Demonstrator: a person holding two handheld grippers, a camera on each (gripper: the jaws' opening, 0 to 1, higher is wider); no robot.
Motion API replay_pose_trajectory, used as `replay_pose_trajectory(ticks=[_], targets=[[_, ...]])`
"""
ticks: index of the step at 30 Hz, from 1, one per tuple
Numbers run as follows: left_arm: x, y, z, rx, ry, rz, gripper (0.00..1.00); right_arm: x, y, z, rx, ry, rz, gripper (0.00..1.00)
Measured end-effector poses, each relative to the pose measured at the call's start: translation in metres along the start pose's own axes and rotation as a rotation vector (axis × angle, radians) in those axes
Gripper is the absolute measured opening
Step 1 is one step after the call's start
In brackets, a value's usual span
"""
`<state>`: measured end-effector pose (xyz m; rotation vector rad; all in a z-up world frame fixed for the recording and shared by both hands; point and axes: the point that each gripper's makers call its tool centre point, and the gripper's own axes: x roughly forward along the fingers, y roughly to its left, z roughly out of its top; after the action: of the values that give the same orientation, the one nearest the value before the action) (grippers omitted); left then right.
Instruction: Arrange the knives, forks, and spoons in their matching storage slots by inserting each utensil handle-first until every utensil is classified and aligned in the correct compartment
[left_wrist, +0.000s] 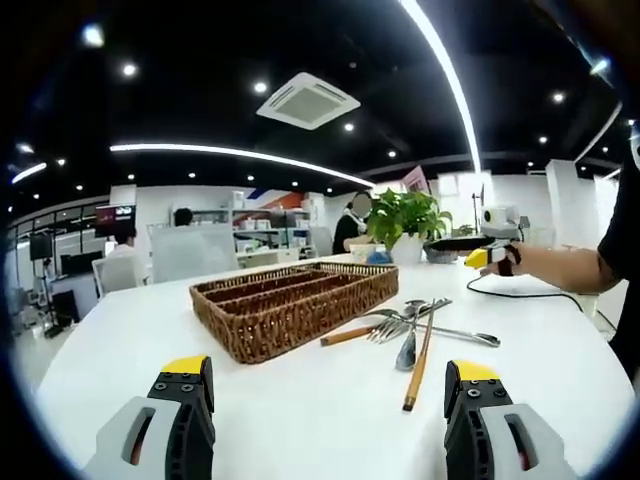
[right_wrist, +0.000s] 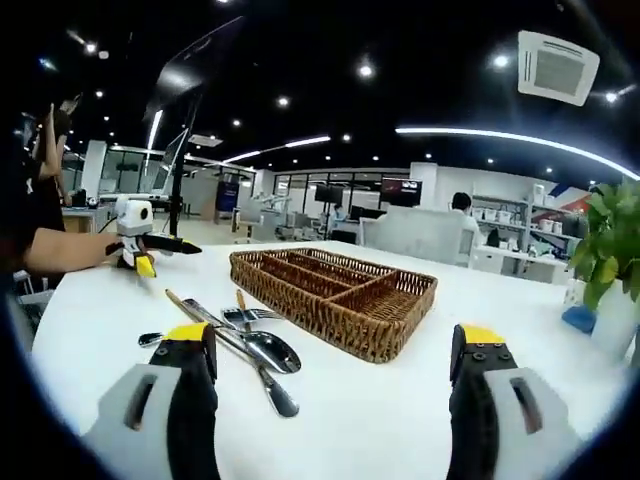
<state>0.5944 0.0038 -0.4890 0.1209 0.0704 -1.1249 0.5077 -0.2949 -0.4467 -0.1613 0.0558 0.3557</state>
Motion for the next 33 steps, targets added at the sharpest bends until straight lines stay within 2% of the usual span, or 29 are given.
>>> replay_pose_trajectory(ticks=[4, 8, 11, 16, 21, 24, 25, 28, 33], targets=[[0.0, -0.003, 0.0, 0.009, 0.0, -0.006, 1.0, -0.033, 0.001, 0.014, -0.013, -0.016, -0.026, 1.0], [0.0, -0.006, 0.002, 0.011, -0.009, -0.016, 1.0, -0.053, -0.003, 0.024, -0.049, 0.004, -0.047, 1.0], [-0.001, -0.008, 0.004, 0.013, -0.014, -0.018, 1.0, -0.06, -0.003, 0.035, -0.052, -0.005, -0.06, 1.0], [-0.001, -0.007, 0.004, 0.015, -0.018, -0.019, 1.0, -0.066, 0.01, 0.067, -0.062, -0.061, -0.059, 1.0], [-0.001, -0.007, 0.004, 0.016, -0.021, -0.02, 1.0, -0.063, 0.019, 0.08, -0.077, -0.082, -0.052, 1.0], [-0.001, -0.009, 0.004, 0.02, -0.019, -0.021, 1.0, -0.057, 0.014, 0.075, -0.07, -0.083, -0.055, 1.0], [-0.001, -0.008, 0.004, 0.019, -0.019, -0.021, 1.0, -0.053, 0.007, 0.067, -0.045, -0.074, -0.067, 1.0], [-0.001, -0.007, 0.004, 0.013, -0.024, -0.019, 1.0, -0.048, 0.004, 0.057, -0.026, -0.076, -0.066, 1.0], [-0.001, -0.006, 0.003, 0.011, -0.024, -0.017, 1.0, -0.035, -0.003, 0.03, 0.001, -0.055, -0.055, 1.0]])
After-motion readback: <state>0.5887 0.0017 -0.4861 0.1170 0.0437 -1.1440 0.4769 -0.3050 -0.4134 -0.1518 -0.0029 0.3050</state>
